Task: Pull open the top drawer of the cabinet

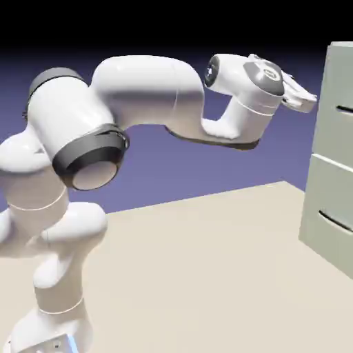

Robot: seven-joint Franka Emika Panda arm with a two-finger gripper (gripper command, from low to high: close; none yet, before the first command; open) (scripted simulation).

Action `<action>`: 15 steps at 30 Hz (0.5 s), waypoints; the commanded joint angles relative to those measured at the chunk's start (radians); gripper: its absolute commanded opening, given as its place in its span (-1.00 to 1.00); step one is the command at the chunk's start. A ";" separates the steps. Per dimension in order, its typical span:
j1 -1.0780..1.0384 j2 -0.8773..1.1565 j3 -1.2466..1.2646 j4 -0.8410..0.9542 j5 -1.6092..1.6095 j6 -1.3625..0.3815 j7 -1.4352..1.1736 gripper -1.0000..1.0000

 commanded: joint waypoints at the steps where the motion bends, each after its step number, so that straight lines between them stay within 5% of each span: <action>1: 0.036 -0.001 -0.033 0.023 -0.044 -0.001 -0.038 0.00; 15: 0.537 -0.011 -0.498 0.342 -0.652 -0.021 -0.572 0.00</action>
